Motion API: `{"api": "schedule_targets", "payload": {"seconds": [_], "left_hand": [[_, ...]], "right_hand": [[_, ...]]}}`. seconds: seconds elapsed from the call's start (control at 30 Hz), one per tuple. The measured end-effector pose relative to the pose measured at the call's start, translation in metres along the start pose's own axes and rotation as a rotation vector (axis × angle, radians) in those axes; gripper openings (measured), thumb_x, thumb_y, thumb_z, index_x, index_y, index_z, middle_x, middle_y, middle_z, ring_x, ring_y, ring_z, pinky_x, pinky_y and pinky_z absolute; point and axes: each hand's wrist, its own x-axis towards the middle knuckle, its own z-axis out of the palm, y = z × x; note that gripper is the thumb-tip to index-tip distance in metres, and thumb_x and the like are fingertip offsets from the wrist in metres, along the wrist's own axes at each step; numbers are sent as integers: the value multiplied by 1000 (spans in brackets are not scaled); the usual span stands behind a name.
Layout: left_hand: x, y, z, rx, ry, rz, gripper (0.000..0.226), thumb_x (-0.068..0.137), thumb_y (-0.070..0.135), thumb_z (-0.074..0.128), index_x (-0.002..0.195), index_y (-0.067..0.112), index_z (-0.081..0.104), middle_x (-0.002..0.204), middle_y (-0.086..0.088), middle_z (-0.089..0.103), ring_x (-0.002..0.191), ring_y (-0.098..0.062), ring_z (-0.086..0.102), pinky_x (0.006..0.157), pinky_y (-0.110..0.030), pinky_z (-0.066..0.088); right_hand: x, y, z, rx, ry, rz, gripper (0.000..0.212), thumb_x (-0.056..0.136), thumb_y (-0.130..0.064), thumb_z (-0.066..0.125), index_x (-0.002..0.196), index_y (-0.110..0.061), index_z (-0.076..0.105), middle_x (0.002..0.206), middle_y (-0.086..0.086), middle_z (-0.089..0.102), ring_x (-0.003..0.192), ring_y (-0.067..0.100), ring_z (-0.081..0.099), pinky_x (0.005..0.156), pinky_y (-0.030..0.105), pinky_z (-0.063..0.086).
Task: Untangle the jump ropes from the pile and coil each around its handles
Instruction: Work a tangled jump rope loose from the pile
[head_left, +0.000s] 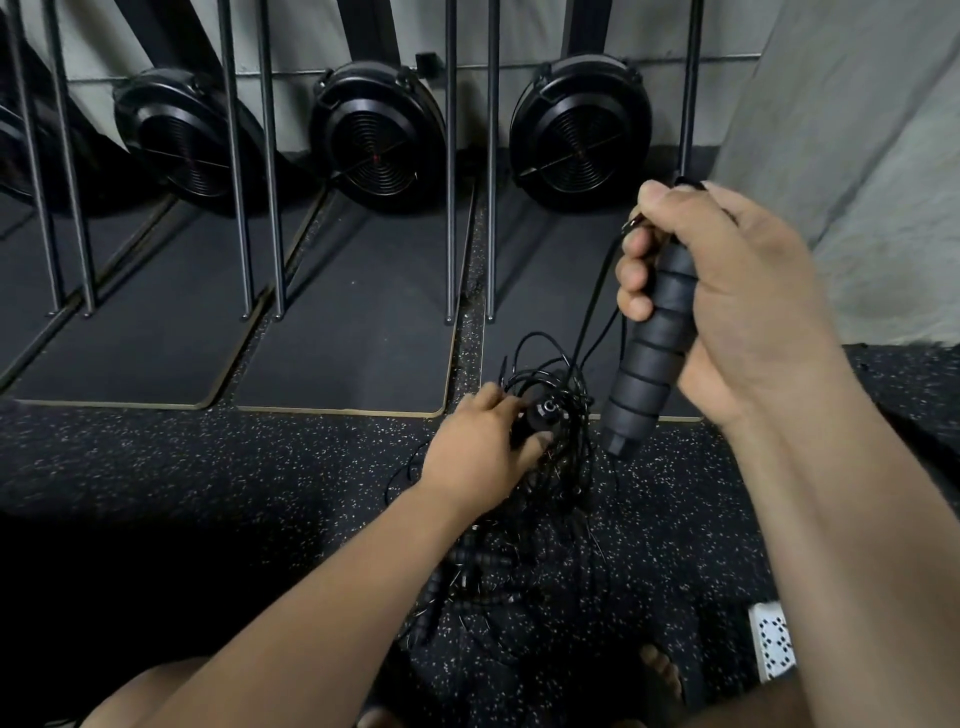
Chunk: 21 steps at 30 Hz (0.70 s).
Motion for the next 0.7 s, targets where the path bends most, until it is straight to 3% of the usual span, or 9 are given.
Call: {"api": "schedule_targets", "payload": {"seconds": [0.13,0.23,0.37,0.47,0.6,0.7], "left_hand": [[-1,-6,8,113,-52,-39,53,95,65,65,132,26,65,122,2,55,117,-25,54,95,-39,50],[-2,-11,12,71,-19,-102,53,90,65,72,125,25,68,115,2,51,115,-23,53,87,-36,48],[0,-7,7,39,79,-91,36,90,50,76,116,25,74,104,7,47,92,-21,62,69,-33,53],[0,0,3,-92,90,-91,36,86,41,81,119,32,72,103,9,54,79,-20,66,69,-35,59],[-1,3,6,-128,7,-67,35,92,32,72,124,27,58,110,3,53,79,-29,65,73,-42,59],[-1,4,5,-66,-75,-64,39,97,39,56,133,28,47,117,-3,51,81,-36,65,75,-48,60]], "right_hand": [[-1,-3,0,1,7,-11,20,106,-12,62,87,-12,58,74,3,59,60,14,53,50,26,41],[-2,-5,-1,14,17,-17,21,105,-12,63,85,-13,57,74,2,59,60,14,52,50,26,40],[2,-6,-5,29,47,-23,21,106,-13,63,86,-14,56,74,1,58,60,13,53,50,24,41],[5,-6,-10,27,85,-37,21,105,-13,64,86,-15,56,74,1,58,59,14,53,50,25,40],[7,-9,-16,48,114,-62,22,105,-13,64,84,-16,57,74,0,59,60,14,54,50,25,41],[7,-11,-18,57,123,-65,21,105,-13,63,85,-16,57,73,0,59,60,13,53,50,25,41]]}}
